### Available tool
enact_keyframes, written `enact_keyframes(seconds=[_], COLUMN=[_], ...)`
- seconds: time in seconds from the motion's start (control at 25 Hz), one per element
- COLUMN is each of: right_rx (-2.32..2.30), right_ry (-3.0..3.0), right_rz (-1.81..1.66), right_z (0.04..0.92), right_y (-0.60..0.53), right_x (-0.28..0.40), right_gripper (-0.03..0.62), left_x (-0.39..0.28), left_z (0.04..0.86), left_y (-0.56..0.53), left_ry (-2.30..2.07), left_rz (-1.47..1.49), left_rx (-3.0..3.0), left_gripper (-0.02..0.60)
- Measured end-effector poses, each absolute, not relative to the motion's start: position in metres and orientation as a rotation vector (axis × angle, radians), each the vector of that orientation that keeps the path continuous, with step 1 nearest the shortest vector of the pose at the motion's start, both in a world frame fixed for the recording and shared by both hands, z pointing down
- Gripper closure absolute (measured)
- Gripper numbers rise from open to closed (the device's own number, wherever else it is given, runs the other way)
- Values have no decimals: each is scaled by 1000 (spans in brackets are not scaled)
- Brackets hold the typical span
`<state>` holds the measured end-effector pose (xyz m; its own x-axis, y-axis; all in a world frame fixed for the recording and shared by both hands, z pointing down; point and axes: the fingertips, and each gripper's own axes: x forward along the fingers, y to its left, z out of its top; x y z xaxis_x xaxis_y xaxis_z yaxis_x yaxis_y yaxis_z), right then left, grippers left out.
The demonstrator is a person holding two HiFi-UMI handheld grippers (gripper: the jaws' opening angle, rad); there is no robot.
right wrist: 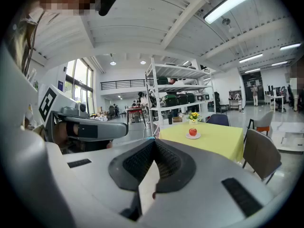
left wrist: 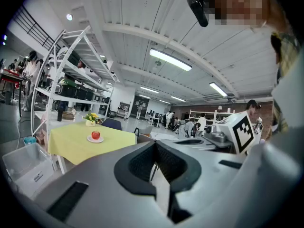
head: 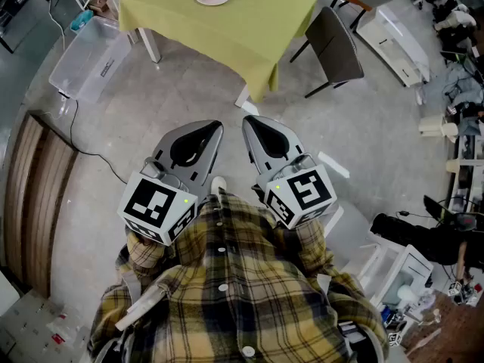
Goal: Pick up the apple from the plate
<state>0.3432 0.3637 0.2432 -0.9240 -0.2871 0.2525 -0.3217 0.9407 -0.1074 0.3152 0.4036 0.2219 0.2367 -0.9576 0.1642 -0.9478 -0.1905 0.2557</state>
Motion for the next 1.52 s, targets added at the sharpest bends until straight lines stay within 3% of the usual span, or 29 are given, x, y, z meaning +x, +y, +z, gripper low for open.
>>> enact_keyframes(seconds=[1.0, 1.52], right_rx=[369, 333], right_ry=[-2857, -2837], right_rz=[260, 313], right_z=[262, 276], right_y=[362, 324], right_x=[366, 283], right_gripper=[600, 599], left_x=[322, 231], left_z=[239, 246], left_y=[403, 370], left_ry=[-1879, -1916], left_rz=[-66, -70], left_rx=[2108, 2049], left_gripper=[575, 575])
